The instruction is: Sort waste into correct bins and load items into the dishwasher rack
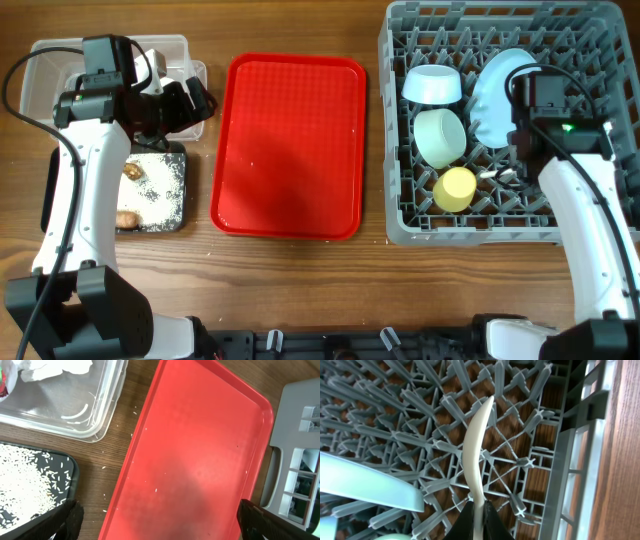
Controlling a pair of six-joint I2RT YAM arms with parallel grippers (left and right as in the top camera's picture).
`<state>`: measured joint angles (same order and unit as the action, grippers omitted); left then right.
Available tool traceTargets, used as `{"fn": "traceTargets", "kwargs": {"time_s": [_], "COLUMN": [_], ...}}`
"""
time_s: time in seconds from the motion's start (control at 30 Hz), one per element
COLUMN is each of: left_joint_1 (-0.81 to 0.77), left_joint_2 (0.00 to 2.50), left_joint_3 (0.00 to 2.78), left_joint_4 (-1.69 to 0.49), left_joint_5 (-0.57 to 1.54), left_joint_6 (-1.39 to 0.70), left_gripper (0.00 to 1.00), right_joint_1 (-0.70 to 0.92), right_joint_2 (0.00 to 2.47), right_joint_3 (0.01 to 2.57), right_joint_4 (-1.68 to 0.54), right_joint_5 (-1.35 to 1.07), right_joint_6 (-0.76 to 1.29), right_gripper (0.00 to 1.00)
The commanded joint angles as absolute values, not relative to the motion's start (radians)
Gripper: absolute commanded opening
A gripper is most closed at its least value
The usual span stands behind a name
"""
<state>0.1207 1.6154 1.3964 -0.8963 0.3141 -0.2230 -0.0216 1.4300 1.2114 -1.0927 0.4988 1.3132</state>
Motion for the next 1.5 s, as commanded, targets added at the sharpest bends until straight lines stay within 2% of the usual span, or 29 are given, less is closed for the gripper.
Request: {"fn": "traceTargets", "kwargs": {"time_s": [0.0, 0.03, 0.1, 0.2, 0.27, 0.3, 0.33, 0.37, 0.43, 0.53, 0.63, 0.7, 0.8, 0.93, 1.0, 1.07, 1.17, 1.47], "left_joint_1": [0.125, 0.125, 0.125, 0.125, 0.125, 0.125, 0.125, 0.125, 0.125, 0.125, 0.125, 0.125, 0.125, 0.125, 0.125, 0.125, 0.125, 0.125], "left_joint_2": [1.598, 1.598, 1.598, 1.598, 1.598, 1.598, 1.598, 1.598, 1.598, 1.598, 1.598, 1.598, 1.598, 1.598, 1.598, 1.598, 1.598, 1.598], "left_joint_3": [1.416, 1.416, 1.416, 1.416, 1.416, 1.416, 1.416, 1.416, 1.416, 1.416, 1.416, 1.416, 1.416, 1.416, 1.416, 1.416, 1.416, 1.416], "left_joint_4": [-0.895, -0.895, -0.895, -0.895, -0.895, -0.895, -0.895, -0.895, -0.895, -0.895, -0.895, -0.895, -0.895, -0.895, -0.895, -0.895, -0.895, -0.895], "left_joint_5": [0.312, 0.312, 0.312, 0.312, 0.312, 0.312, 0.312, 0.312, 0.312, 0.312, 0.312, 0.313, 0.313, 0.313, 0.312, 0.312, 0.312, 0.312], "left_joint_6": [-0.217, -0.217, -0.217, -0.217, -0.218, -0.217, -0.217, -0.217, -0.217, -0.217, -0.217, -0.217, -0.217, -0.217, -0.217, -0.218, -0.217, -0.217], "left_gripper": [1.0, 1.0, 1.0, 1.0, 1.0, 1.0, 1.0, 1.0, 1.0, 1.0, 1.0, 1.0, 1.0, 1.0, 1.0, 1.0, 1.0, 1.0], "right_joint_1": [-0.021, -0.021, -0.021, -0.021, -0.021, -0.021, -0.021, -0.021, -0.021, -0.021, -0.021, -0.021, -0.021, -0.021, -0.02, -0.02, -0.025, -0.059], "right_joint_2": [1.443, 1.442, 1.441, 1.414, 1.365, 1.327, 1.297, 1.268, 1.203, 1.121, 1.069, 1.046, 1.034, 1.031, 0.989, 0.881, 0.717, 0.255], "right_joint_3": [1.208, 1.21, 1.217, 1.26, 1.348, 1.411, 1.458, 1.508, 1.575, 1.58, 1.58, 1.58, 1.579, 1.559, 1.487, 1.332, 1.1, 0.366], "right_joint_4": [-1.082, -1.082, -1.074, -1.085, -1.119, -1.116, -1.118, -1.131, -1.158, -1.145, -1.163, -1.267, -1.349, -1.318, -1.179, -0.931, -0.673, -0.086], "right_joint_5": [0.532, 0.535, 0.534, 0.506, 0.432, 0.309, 0.179, 0.025, -0.207, -0.271, -0.209, -0.233, -0.112, 0.069, 0.089, 0.029, -0.083, -0.133], "right_joint_6": [1.334, 1.328, 1.274, 1.126, 0.904, 0.672, 0.494, 0.348, 0.239, 0.35, 0.423, 0.472, 0.473, 0.46, 0.294, 0.093, -0.075, -0.08], "right_gripper": [0.29, 0.43, 0.56, 0.62, 0.67, 0.7, 0.81, 0.99, 1.0, 1.0, 1.0, 1.0, 1.0, 1.0, 1.0, 1.0, 1.0, 1.0]}}
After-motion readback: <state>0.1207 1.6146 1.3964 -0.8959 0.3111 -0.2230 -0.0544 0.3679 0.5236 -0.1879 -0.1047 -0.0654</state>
